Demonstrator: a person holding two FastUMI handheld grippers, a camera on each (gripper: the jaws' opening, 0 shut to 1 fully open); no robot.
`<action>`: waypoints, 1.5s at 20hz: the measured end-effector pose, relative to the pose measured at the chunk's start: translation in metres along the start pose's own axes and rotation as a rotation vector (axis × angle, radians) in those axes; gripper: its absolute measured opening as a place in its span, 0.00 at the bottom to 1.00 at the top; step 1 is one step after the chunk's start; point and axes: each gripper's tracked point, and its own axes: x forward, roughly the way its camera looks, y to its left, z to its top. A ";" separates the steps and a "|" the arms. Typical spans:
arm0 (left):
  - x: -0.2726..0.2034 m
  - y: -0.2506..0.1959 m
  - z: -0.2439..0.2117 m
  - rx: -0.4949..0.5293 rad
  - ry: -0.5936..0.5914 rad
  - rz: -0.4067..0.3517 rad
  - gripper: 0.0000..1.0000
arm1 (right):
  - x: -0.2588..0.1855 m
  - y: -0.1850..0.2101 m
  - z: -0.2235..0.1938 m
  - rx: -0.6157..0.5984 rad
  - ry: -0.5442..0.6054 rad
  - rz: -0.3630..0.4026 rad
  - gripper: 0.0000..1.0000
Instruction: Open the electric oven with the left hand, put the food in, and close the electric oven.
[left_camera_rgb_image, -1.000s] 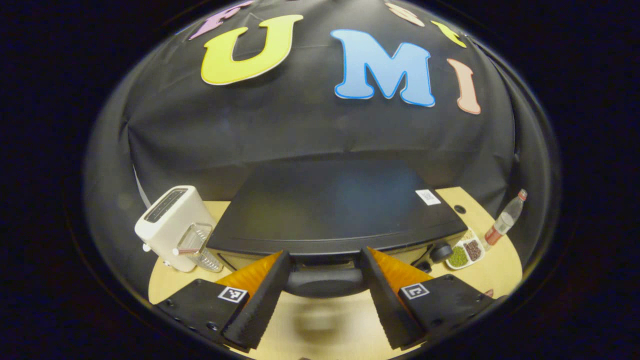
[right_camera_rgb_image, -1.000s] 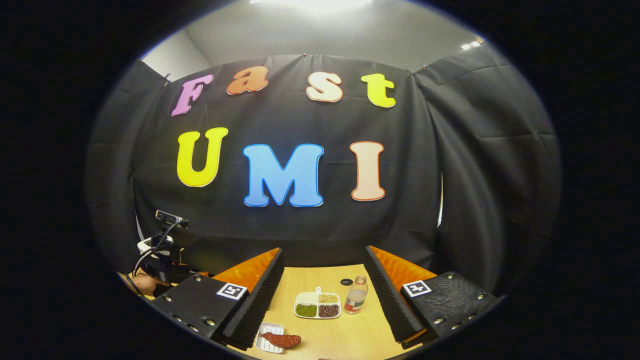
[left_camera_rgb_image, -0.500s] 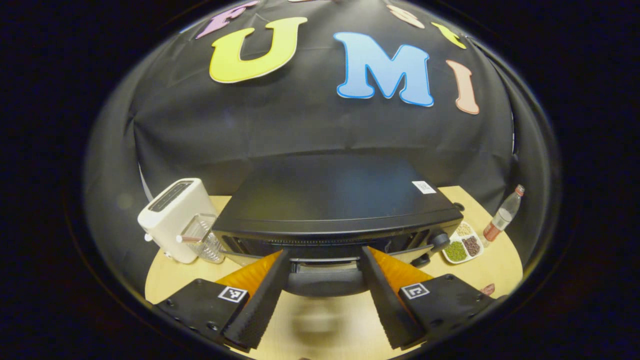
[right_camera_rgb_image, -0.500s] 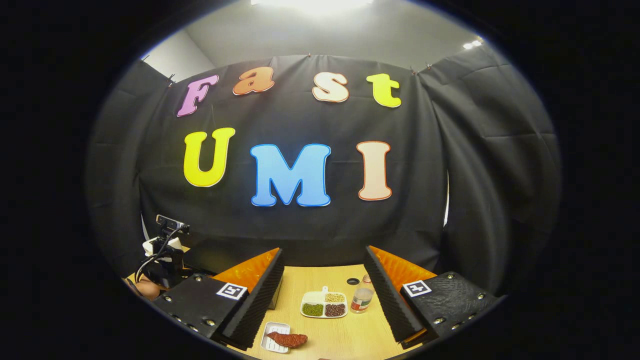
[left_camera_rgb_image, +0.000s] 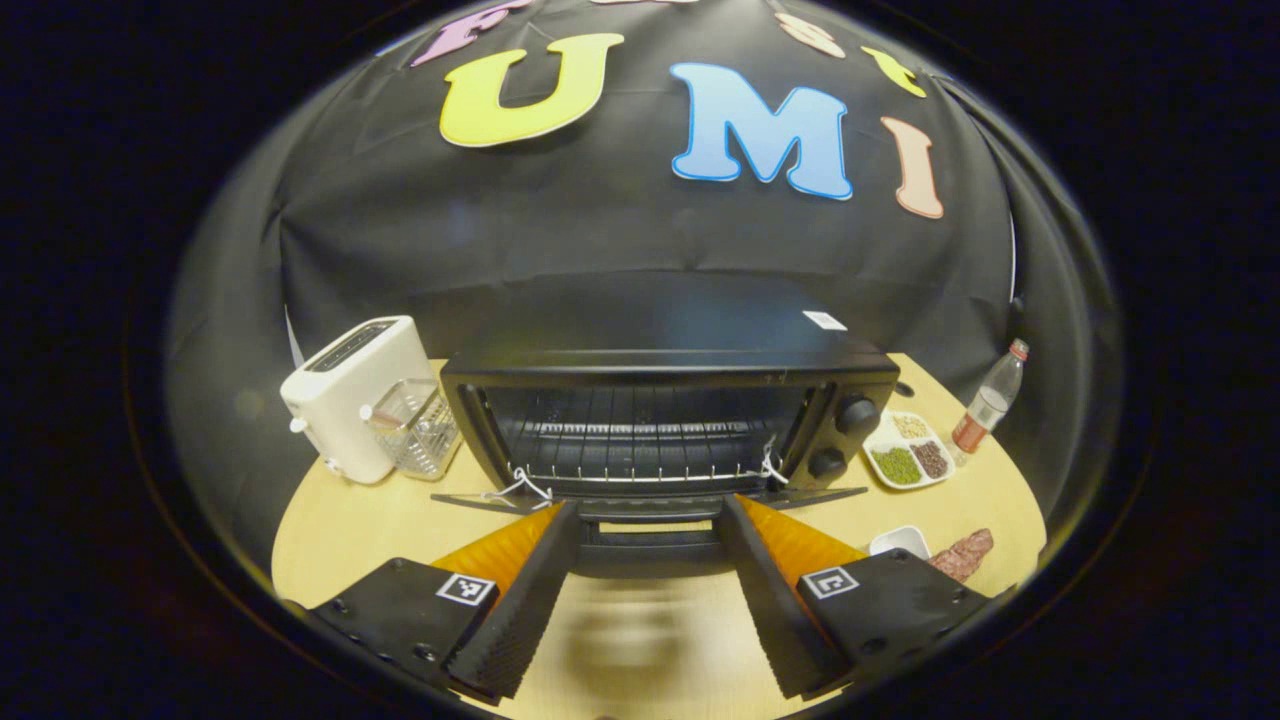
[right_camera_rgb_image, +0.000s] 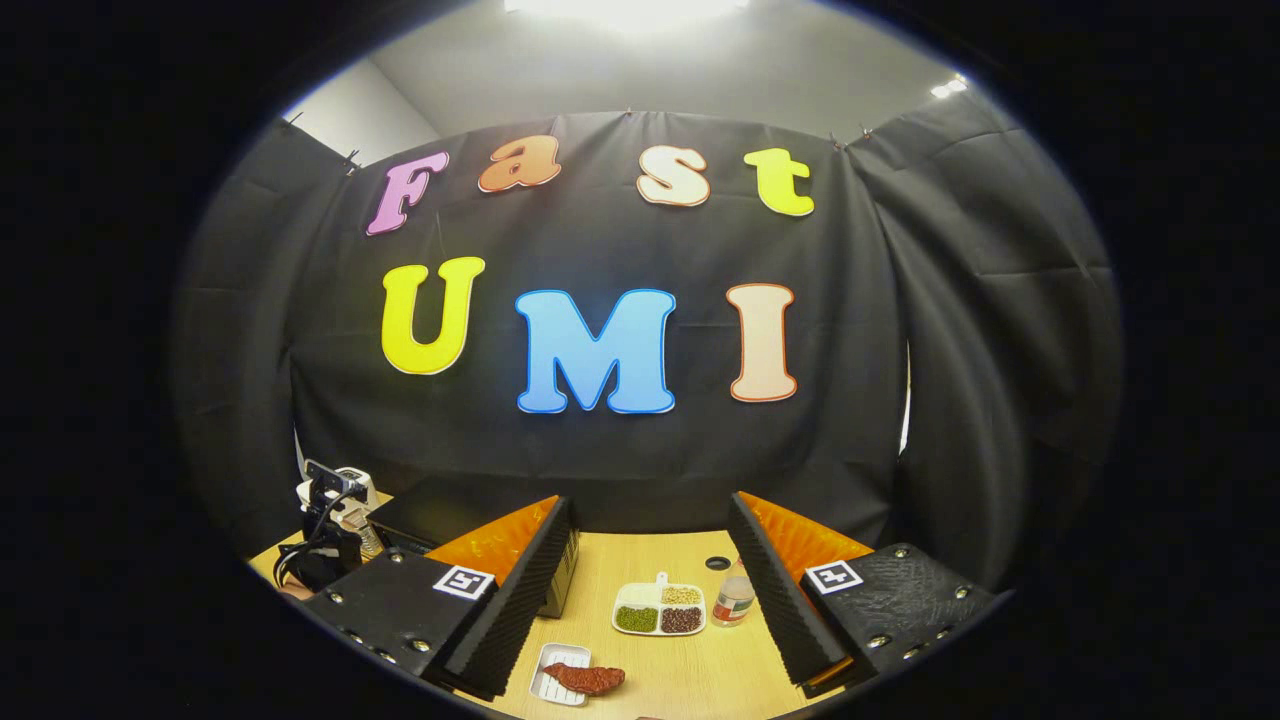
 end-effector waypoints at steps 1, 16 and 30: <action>-0.001 0.000 -0.006 0.004 0.007 -0.001 0.95 | -0.001 0.002 -0.002 0.000 0.005 0.003 0.98; -0.001 -0.004 -0.077 0.073 0.112 -0.054 0.96 | -0.022 0.042 -0.029 -0.003 0.088 -0.012 0.98; -0.029 0.008 -0.009 0.071 -0.046 -0.093 0.96 | -0.030 0.070 -0.054 0.004 0.144 0.011 0.98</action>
